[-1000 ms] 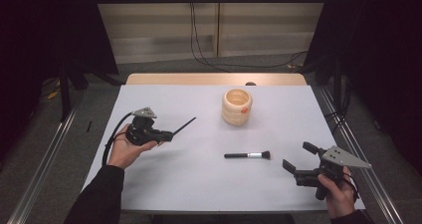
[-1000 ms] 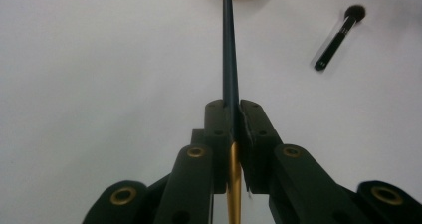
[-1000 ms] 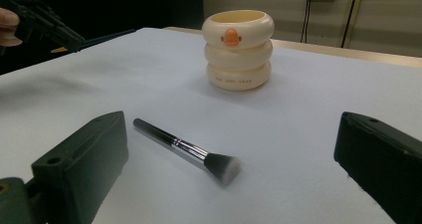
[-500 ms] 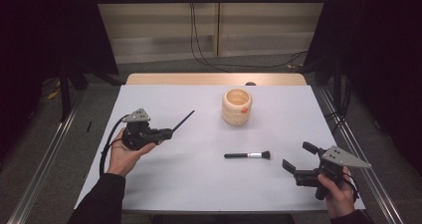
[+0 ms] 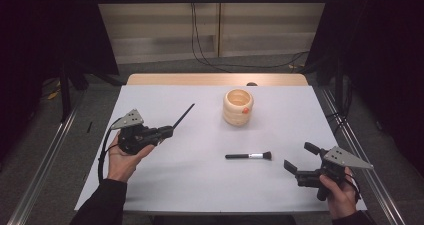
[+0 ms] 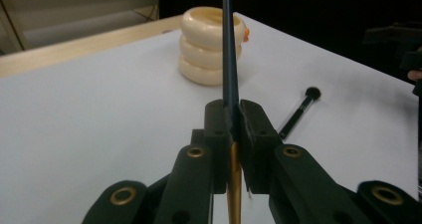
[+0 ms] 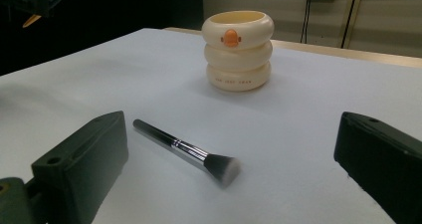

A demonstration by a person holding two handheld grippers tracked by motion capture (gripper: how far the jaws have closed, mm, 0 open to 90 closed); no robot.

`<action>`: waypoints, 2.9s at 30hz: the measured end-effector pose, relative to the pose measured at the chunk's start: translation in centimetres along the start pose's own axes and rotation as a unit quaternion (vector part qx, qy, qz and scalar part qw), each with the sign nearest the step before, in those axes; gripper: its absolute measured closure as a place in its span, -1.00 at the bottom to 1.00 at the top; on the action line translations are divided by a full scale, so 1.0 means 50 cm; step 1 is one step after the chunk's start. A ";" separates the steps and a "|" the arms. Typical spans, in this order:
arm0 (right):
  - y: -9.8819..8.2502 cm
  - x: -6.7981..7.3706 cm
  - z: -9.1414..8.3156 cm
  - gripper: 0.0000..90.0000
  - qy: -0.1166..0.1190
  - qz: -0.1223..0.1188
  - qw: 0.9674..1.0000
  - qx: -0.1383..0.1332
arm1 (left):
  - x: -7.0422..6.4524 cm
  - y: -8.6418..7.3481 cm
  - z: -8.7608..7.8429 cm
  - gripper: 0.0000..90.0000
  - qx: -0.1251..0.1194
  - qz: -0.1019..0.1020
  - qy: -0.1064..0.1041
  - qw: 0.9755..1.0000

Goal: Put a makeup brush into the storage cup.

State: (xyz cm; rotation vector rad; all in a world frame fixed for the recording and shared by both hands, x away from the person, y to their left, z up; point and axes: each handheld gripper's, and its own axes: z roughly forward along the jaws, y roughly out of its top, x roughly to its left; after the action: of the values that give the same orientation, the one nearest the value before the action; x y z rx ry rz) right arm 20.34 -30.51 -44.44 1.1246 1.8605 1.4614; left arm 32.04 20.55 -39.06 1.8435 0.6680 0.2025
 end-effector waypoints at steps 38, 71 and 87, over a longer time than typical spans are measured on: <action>0.001 0.002 -0.001 -1.00 0.011 0.000 1.000 -0.007 | -0.091 0.027 0.036 0.85 0.003 0.037 -0.061 0.997; 0.004 0.009 0.000 -1.00 0.030 -0.002 0.999 -0.018 | -0.156 0.038 0.086 0.85 0.029 0.064 -0.114 0.991; 0.021 0.027 0.001 -1.00 0.079 -0.019 0.997 -0.017 | -0.180 0.041 0.099 0.85 0.040 0.072 -0.133 0.988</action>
State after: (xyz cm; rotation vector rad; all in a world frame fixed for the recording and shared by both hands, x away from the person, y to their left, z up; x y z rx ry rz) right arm 19.98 -29.26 -43.31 0.9776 1.9435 1.5955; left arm 27.53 11.26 -37.43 1.9532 0.3631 0.0223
